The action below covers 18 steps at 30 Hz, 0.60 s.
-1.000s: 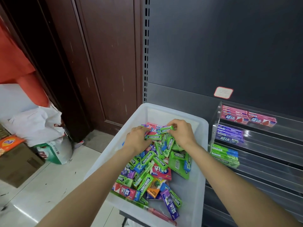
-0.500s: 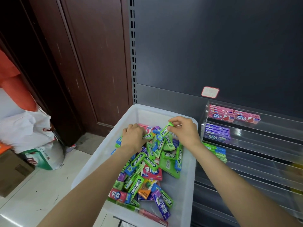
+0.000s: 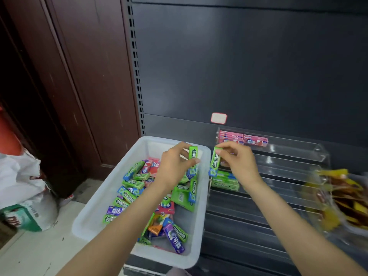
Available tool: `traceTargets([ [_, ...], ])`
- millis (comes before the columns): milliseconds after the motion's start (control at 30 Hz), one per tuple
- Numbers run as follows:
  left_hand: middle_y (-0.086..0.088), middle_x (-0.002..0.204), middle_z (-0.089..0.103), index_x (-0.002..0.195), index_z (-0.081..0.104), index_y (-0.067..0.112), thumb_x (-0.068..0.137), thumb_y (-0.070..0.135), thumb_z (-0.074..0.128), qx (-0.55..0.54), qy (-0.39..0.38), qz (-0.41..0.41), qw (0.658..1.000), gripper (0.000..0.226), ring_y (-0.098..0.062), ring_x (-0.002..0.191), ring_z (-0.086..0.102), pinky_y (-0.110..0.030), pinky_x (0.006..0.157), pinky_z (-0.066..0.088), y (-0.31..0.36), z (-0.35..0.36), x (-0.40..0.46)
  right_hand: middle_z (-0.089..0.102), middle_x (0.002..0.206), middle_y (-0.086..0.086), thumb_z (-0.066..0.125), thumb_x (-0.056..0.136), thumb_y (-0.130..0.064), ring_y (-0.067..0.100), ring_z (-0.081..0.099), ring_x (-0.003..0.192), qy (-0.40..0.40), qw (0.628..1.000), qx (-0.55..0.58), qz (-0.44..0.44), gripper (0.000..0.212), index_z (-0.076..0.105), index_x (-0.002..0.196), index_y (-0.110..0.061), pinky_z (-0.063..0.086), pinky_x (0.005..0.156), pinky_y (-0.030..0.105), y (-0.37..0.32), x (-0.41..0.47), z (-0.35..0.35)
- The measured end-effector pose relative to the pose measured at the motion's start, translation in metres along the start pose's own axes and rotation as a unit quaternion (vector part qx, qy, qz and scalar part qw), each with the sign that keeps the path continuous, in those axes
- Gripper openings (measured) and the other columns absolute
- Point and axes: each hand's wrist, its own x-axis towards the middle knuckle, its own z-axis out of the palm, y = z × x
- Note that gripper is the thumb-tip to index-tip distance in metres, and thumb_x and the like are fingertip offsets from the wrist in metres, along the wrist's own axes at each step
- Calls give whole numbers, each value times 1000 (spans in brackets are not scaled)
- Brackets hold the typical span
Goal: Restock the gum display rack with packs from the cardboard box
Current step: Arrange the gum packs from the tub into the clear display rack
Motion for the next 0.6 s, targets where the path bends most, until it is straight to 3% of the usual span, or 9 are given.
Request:
traceTargets([
  [100, 3, 79, 59, 101, 58, 18, 79, 20, 74, -46, -32, -3, 998, 27, -16, 63, 61, -28, 63, 56, 25, 19, -8, 66, 75, -4, 64, 86, -6, 13, 63, 74, 10, 1000, -25, 12, 18, 68, 81, -23, 56, 69, 30, 4, -10, -31],
  [200, -6, 85, 62, 100, 55, 22, 82, 13, 71, -100, -62, -12, 993, 25, -15, 67, 63, -27, 63, 58, 43, 39, -15, 65, 80, -4, 61, 87, -2, 14, 63, 78, 12, 996, -88, 21, 19, 70, 96, -16, 55, 75, 33, 14, -14, -60],
  [333, -17, 93, 65, 105, 57, 15, 84, 9, 67, -126, -63, -33, 989, 24, -19, 72, 66, -26, 63, 58, 50, 61, -17, 63, 87, -2, 59, 84, 3, 10, 57, 78, 11, 981, -195, 7, 29, 70, 105, -14, 43, 76, 21, 25, -24, -89],
  [467, -9, 84, 70, 109, 57, 16, 84, 18, 69, -73, -57, -28, 995, 28, -21, 75, 69, -33, 75, 56, 49, 76, -16, 67, 98, 5, 60, 85, 2, 13, 60, 86, -22, 960, -280, -16, 26, 66, 107, -10, 45, 80, 19, 31, -27, -103],
  [600, -5, 81, 71, 110, 58, 21, 84, 21, 69, -24, -59, -11, 998, 28, -18, 79, 67, -28, 78, 50, 48, 81, -15, 67, 108, 4, 61, 88, -6, 18, 60, 100, -85, 926, -365, -52, 25, 67, 111, -14, 48, 91, 32, 41, -27, -99],
])
